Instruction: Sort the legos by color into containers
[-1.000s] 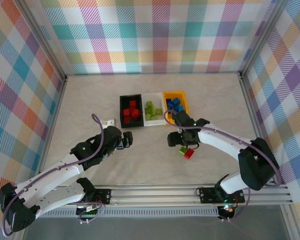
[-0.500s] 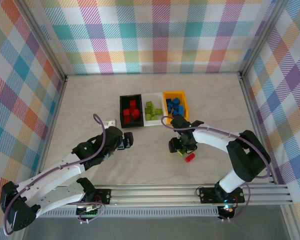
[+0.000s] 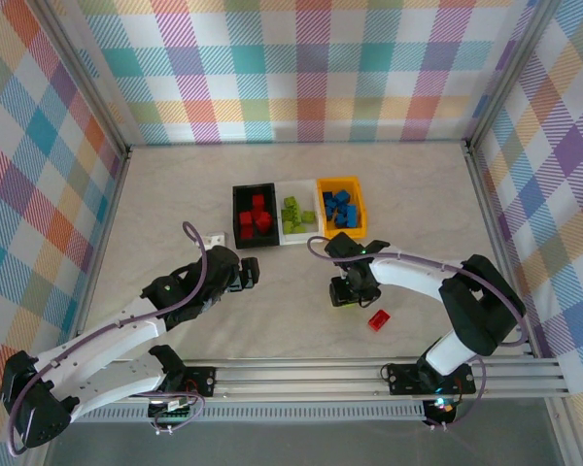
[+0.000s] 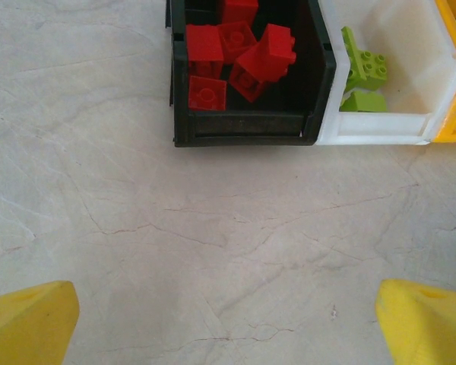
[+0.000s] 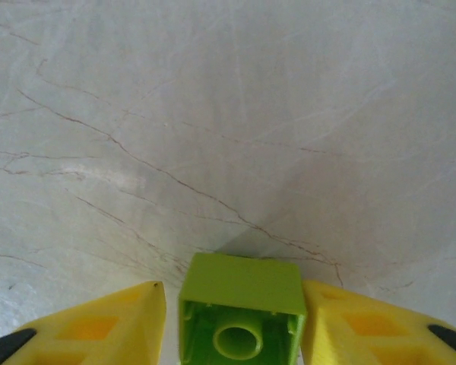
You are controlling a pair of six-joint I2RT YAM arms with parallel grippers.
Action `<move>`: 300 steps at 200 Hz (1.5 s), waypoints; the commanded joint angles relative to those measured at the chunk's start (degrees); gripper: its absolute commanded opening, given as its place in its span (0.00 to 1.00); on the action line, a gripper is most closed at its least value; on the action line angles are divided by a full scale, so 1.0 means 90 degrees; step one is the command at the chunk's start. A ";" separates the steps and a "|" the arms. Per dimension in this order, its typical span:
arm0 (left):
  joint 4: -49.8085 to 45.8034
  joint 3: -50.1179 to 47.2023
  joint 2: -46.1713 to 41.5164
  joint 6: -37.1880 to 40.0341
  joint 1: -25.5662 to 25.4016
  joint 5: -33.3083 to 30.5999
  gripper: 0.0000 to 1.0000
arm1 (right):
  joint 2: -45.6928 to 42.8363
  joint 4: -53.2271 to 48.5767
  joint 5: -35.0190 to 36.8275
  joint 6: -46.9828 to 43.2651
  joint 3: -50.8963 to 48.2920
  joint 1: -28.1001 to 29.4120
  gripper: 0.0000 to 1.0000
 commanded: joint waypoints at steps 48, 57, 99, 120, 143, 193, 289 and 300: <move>0.0023 0.0042 -0.0056 -0.0066 -0.0007 0.0000 1.00 | -0.0505 -0.0208 0.0319 -0.0257 0.1021 -0.0020 0.33; 0.0075 0.0044 -0.0070 -0.0029 -0.0006 0.0115 1.00 | -0.0443 -0.0185 0.0347 -0.0363 0.1396 -0.0087 0.33; 0.0075 0.0105 0.0014 0.0102 -0.0010 0.0337 1.00 | 0.0922 0.0195 0.0249 -0.0555 0.3497 -0.0562 0.34; 0.0018 0.0138 0.0076 0.0173 -0.0009 0.0445 1.00 | 0.1904 0.0157 0.0172 -0.0569 0.4654 -0.0717 0.34; 0.0022 0.0180 0.0138 0.0289 -0.0004 0.0582 1.00 | 0.2893 -0.0201 0.0199 -0.0604 0.5920 -0.0766 0.35; 0.0433 0.0414 0.0794 0.0635 -0.0022 0.1595 1.00 | 0.3409 -0.0141 0.0182 -0.0437 0.6640 -0.0881 0.69; 0.2156 0.2532 0.4513 0.1696 -0.1862 0.2985 0.91 | -0.0177 0.1316 -0.0200 0.0264 0.2291 -0.2480 0.78; 0.2099 0.2961 0.5044 0.1939 -0.2143 0.3068 0.89 | -0.0490 0.1378 -0.0326 0.0290 0.1892 -0.2689 0.78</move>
